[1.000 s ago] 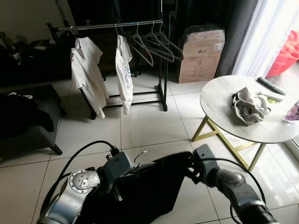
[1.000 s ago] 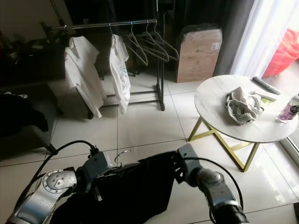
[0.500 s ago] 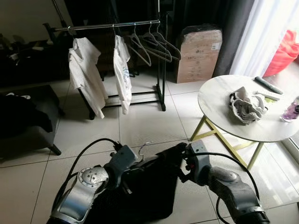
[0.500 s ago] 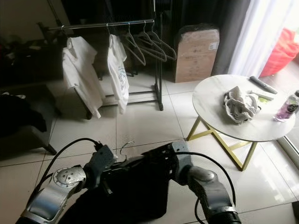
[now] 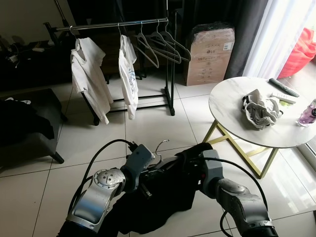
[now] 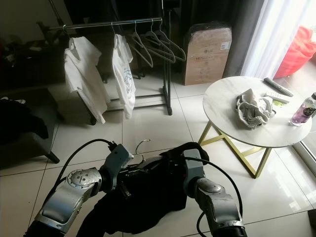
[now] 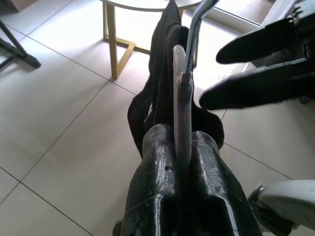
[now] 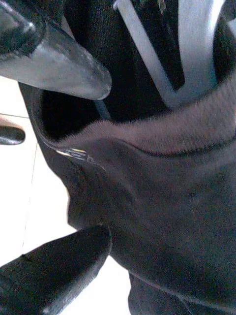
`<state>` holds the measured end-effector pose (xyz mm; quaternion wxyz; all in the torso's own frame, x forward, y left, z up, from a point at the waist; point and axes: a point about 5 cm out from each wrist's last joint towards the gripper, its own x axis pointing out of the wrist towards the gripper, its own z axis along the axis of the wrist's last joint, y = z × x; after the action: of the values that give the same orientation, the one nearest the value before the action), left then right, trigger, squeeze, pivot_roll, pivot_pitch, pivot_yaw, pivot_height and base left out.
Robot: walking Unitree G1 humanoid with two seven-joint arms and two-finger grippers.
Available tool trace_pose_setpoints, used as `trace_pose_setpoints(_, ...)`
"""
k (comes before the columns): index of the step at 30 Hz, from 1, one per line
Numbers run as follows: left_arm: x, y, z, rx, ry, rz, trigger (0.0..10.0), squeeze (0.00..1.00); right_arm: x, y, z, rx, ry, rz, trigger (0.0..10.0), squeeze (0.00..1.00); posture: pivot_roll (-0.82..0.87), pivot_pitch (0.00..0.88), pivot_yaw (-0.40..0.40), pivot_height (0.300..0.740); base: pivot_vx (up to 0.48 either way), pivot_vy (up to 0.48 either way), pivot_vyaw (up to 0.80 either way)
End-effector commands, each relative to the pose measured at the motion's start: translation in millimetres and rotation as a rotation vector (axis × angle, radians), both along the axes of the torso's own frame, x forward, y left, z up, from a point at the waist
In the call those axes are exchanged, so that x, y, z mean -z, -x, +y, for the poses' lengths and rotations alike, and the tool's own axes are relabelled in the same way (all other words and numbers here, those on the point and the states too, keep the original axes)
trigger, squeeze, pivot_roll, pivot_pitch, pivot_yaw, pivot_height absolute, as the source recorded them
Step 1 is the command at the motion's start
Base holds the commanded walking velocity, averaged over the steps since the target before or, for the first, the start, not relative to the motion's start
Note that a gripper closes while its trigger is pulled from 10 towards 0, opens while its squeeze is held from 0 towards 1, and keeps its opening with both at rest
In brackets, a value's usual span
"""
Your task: Hang hanger
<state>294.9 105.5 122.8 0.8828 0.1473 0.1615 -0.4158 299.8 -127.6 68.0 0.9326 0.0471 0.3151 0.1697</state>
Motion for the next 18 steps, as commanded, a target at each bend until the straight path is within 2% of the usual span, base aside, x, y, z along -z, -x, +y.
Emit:
trace_pose_setpoints(1,-10,-1.1,-1.5,0.020,0.016,-0.021,10.0,0.00,-1,-3.4,-1.7,0.059,-0.018,-0.001,10.0,0.00,0.01,0.134,0.058,0.740,0.000,0.000,0.00)
trace_pose_setpoints(6,-9,-0.1,-0.3,0.027,0.003,-0.011,10.0,0.00,-1,-9.9,-9.5,0.157,-0.011,-0.023,10.0,0.00,0.01,0.132,0.058,0.740,0.000,0.000,0.00)
trace_pose_setpoints(12,-9,0.6,-0.4,0.028,0.002,-0.005,10.0,0.00,0,-12.7,-9.2,0.176,-0.012,-0.030,10.0,0.00,0.01,0.131,0.057,0.740,0.000,0.000,0.00)
trace_pose_setpoints(15,-9,1.3,-0.6,0.036,-0.001,-0.003,10.0,0.00,-1,-8.1,1.1,0.058,-0.017,-0.016,10.0,0.00,0.01,0.129,0.057,0.740,0.000,0.000,0.00)
trace_pose_setpoints(18,-9,1.2,-0.5,0.036,-0.008,-0.005,10.0,0.00,2,-3.4,-0.4,-0.022,0.077,-0.020,10.0,0.00,0.01,0.126,0.056,0.740,0.000,0.000,0.00)
